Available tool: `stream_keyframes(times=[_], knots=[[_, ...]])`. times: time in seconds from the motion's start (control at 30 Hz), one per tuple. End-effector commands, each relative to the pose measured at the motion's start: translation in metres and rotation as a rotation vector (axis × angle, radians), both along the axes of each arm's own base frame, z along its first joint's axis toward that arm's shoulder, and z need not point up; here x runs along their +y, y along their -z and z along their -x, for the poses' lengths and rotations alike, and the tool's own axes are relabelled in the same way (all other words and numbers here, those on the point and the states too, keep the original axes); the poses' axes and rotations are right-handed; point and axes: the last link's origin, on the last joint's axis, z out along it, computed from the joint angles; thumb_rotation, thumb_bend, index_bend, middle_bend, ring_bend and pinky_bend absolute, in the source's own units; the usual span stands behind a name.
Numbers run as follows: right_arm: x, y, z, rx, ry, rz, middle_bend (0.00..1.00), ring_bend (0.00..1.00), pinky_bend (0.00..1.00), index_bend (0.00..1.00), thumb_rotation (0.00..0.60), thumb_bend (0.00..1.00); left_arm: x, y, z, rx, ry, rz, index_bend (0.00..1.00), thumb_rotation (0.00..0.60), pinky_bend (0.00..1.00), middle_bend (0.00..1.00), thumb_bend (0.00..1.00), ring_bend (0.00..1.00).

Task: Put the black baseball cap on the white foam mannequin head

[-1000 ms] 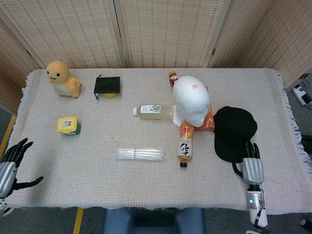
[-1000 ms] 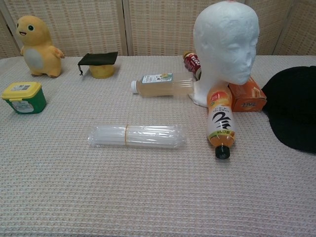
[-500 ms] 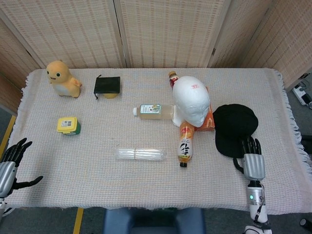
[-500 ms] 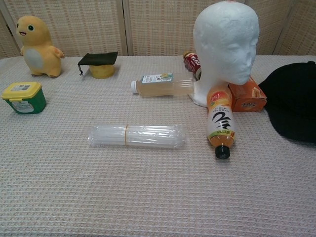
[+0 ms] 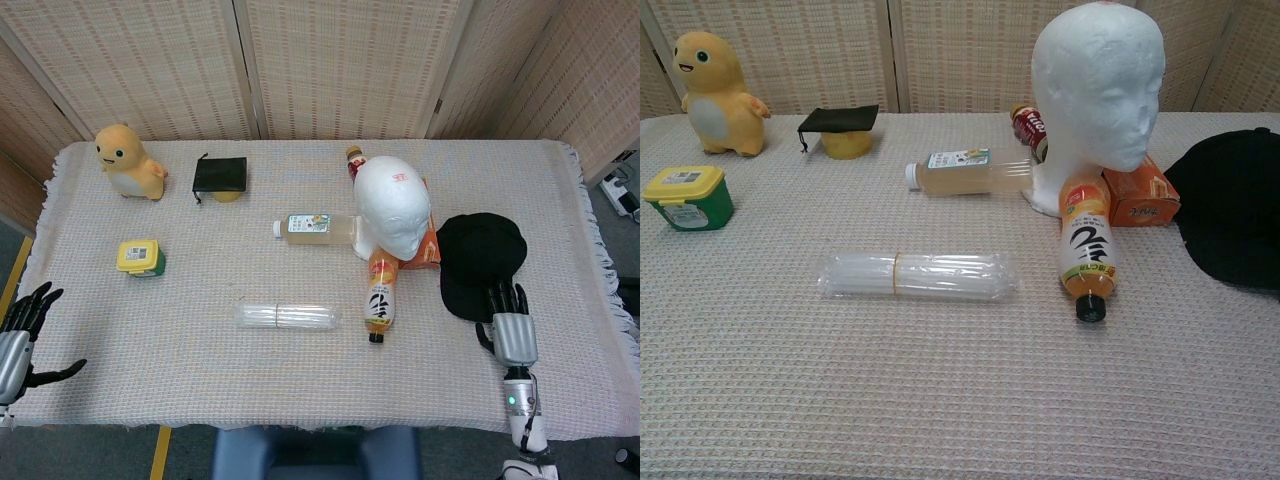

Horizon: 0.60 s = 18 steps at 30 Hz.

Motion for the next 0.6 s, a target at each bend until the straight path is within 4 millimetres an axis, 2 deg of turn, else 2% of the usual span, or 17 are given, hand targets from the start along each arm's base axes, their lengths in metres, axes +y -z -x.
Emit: stream_keyframes(times=[0.03, 0.3, 0.47, 0.6], knots=[[0.0, -0.002, 0.001, 0.009, 0.0, 0.005, 0.0, 0.0, 0.0, 0.06, 0.6, 0.32, 0.0, 0.0, 0.0, -0.002, -0.002, -0.002, 0.11, 0.6, 0.05, 0.0, 0.15, 0.0], [-0.012, -0.007, 0.001, -0.002, 0.017, 0.028, 0.0, 0.0, 0.0, 0.09, 0.6, 0.37, 0.002, 0.003, 0.0, 0.001, -0.001, 0.0, 0.12, 0.6, 0.05, 0.0, 0.15, 0.0], [-0.021, -0.006, -0.004, -0.029, 0.015, 0.039, 0.0, 0.0, 0.0, 0.23, 0.6, 0.42, 0.003, 0.004, 0.0, 0.004, -0.005, -0.005, 0.12, 0.6, 0.05, 0.0, 0.15, 0.0], [-0.023, -0.007, -0.006, -0.036, 0.005, 0.047, 0.0, 0.0, 0.0, 0.28, 0.6, 0.46, 0.003, 0.004, 0.001, 0.006, -0.01, -0.011, 0.12, 0.6, 0.06, 0.0, 0.15, 0.0]])
